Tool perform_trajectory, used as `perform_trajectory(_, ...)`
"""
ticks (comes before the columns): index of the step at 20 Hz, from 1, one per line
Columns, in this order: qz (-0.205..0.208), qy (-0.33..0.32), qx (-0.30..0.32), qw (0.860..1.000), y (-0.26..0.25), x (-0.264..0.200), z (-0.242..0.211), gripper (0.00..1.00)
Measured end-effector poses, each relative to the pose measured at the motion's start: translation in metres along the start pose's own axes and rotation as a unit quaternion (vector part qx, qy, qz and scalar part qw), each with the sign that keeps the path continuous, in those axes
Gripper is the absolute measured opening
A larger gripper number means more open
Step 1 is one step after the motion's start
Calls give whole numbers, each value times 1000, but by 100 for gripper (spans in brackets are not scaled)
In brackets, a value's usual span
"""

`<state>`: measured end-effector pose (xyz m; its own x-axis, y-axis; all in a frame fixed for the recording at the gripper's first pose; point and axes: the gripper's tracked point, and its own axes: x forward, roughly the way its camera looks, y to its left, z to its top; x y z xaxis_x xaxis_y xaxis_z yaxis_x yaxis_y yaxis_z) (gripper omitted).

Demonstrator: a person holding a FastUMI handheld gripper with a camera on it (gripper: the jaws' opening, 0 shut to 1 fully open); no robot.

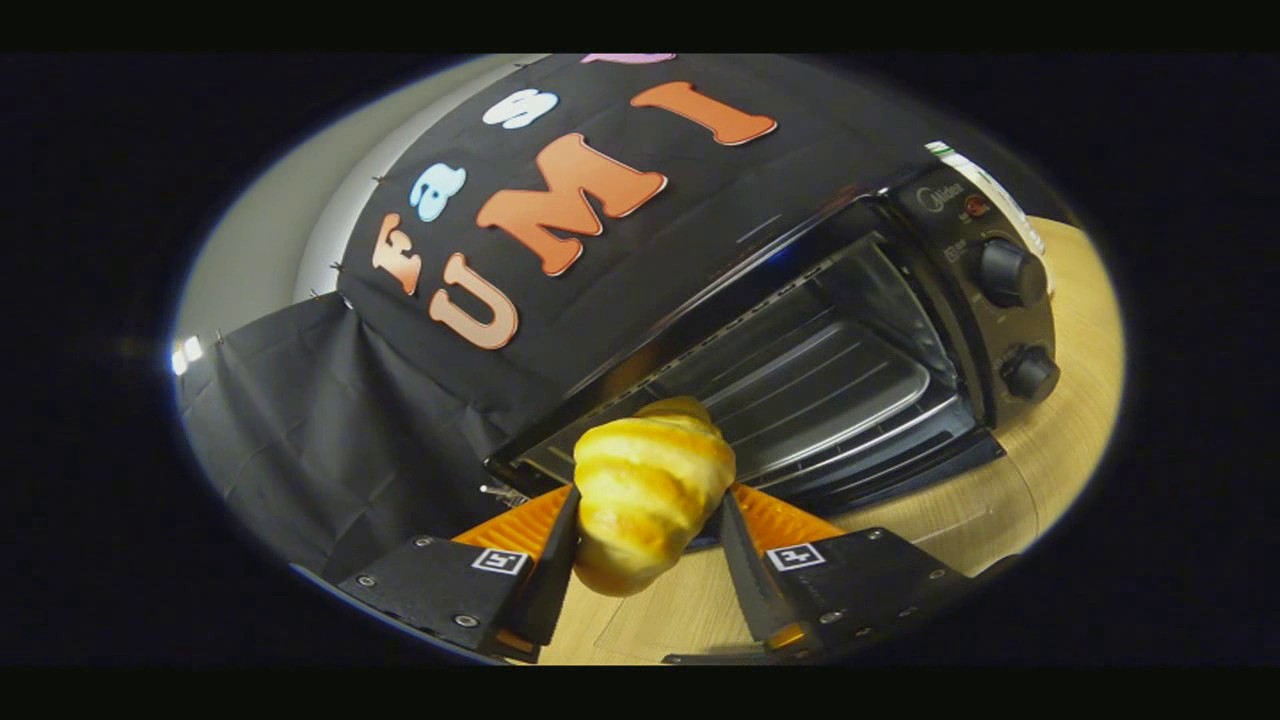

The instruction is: Open the toaster oven, put the food inside, and close the toaster oven door.

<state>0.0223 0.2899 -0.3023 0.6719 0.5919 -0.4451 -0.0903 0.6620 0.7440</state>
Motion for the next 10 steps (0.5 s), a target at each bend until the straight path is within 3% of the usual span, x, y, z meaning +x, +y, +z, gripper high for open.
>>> perform_trajectory(4, -19, -5, -10, 1000, -7, 24, 3, 71)
perform_trajectory(10, -61, -16, -85, 994, -13, 47, 14, 71)
